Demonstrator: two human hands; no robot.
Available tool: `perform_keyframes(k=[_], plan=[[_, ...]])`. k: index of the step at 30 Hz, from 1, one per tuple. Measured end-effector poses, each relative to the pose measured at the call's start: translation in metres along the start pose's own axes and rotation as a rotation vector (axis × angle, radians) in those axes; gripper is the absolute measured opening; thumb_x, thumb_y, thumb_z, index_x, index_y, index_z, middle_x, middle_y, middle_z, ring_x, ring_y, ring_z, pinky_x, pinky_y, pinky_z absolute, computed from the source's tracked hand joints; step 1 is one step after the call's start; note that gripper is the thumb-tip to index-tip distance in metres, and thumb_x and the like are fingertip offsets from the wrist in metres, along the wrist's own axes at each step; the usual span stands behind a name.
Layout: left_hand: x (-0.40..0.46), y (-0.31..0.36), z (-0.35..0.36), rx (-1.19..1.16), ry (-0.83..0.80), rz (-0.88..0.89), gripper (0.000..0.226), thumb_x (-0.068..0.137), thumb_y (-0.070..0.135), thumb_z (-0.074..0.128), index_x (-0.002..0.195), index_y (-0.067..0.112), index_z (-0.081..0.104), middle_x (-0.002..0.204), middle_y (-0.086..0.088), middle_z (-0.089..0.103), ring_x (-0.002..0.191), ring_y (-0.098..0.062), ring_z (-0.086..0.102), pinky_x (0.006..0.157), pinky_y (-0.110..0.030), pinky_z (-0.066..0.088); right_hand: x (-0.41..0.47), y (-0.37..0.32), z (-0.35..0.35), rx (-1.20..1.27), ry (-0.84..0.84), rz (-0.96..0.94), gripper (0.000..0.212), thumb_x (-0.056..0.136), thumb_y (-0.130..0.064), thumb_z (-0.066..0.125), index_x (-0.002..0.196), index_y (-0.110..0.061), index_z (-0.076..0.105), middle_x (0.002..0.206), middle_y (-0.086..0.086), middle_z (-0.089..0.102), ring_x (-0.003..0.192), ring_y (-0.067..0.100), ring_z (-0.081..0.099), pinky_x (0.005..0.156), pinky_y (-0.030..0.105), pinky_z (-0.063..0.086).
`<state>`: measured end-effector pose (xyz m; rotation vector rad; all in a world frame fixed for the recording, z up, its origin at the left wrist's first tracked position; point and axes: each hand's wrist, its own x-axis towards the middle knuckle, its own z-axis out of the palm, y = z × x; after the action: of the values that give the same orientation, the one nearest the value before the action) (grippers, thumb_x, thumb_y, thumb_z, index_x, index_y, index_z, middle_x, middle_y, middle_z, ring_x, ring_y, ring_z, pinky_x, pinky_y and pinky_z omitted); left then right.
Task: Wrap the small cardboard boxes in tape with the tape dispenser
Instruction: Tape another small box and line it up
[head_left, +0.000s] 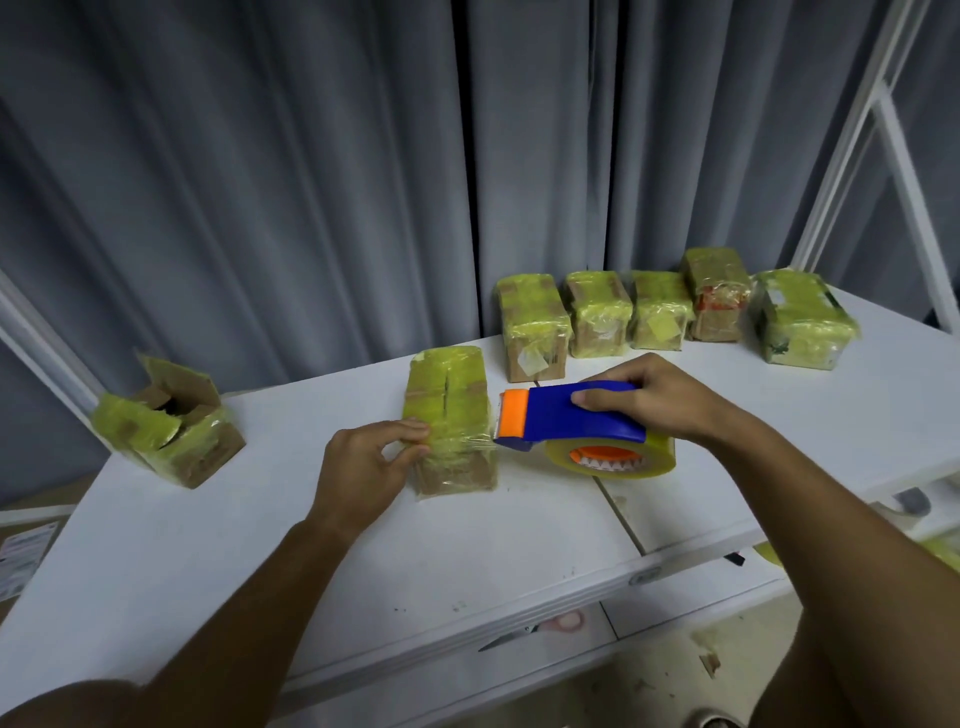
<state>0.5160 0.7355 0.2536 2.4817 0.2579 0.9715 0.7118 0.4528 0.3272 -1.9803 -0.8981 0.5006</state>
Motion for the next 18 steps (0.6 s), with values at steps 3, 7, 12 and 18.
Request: perform_keyframes(k=[3, 7, 12, 18], plan=[[0.009, 0.009, 0.001, 0.188, -0.136, 0.063, 0.024, 0.077, 0.020, 0.078, 0.097, 0.027, 0.068, 0.101, 0.014, 0.067, 0.094, -0.012, 0.062, 0.090, -0.027, 0.048, 0.001, 0.003, 0.004, -0.022, 0.026, 0.016, 0.023, 0.088, -0.048, 0.073, 0.099, -0.029, 0.081, 0.089, -0.012, 0.078, 0.085, 0.010, 0.073, 0.083, 0.035, 0.060], [0.013, 0.022, 0.006, 0.231, -0.225, 0.197, 0.042, 0.081, 0.035, 0.064, 0.121, 0.023, 0.061, 0.124, 0.006, 0.059, 0.116, -0.015, 0.054, 0.103, -0.033, 0.042, 0.004, 0.001, 0.005, -0.027, 0.016, 0.026, 0.025, 0.088, -0.049, 0.073, 0.101, -0.029, 0.080, 0.090, -0.012, 0.078, 0.086, 0.010, 0.074, 0.085, 0.036, 0.061], [0.009, 0.031, 0.033, 0.107, -0.271, 0.150, 0.039, 0.096, 0.038, 0.059, 0.130, 0.020, 0.064, 0.134, 0.007, 0.061, 0.126, -0.008, 0.054, 0.105, -0.029, 0.045, 0.005, -0.002, 0.008, -0.043, 0.019, 0.036, 0.028, 0.088, -0.050, 0.073, 0.102, -0.027, 0.080, 0.091, -0.012, 0.078, 0.086, 0.010, 0.074, 0.084, 0.035, 0.061], [0.009, 0.023, 0.039, 0.049, -0.167, 0.053, 0.025, 0.091, 0.030, 0.068, 0.115, 0.027, 0.073, 0.120, 0.012, 0.069, 0.113, -0.003, 0.062, 0.094, -0.026, 0.051, -0.003, 0.001, -0.001, -0.031, 0.001, 0.022, 0.031, 0.086, -0.050, 0.072, 0.103, -0.026, 0.080, 0.093, -0.009, 0.079, 0.087, 0.013, 0.075, 0.086, 0.039, 0.061]])
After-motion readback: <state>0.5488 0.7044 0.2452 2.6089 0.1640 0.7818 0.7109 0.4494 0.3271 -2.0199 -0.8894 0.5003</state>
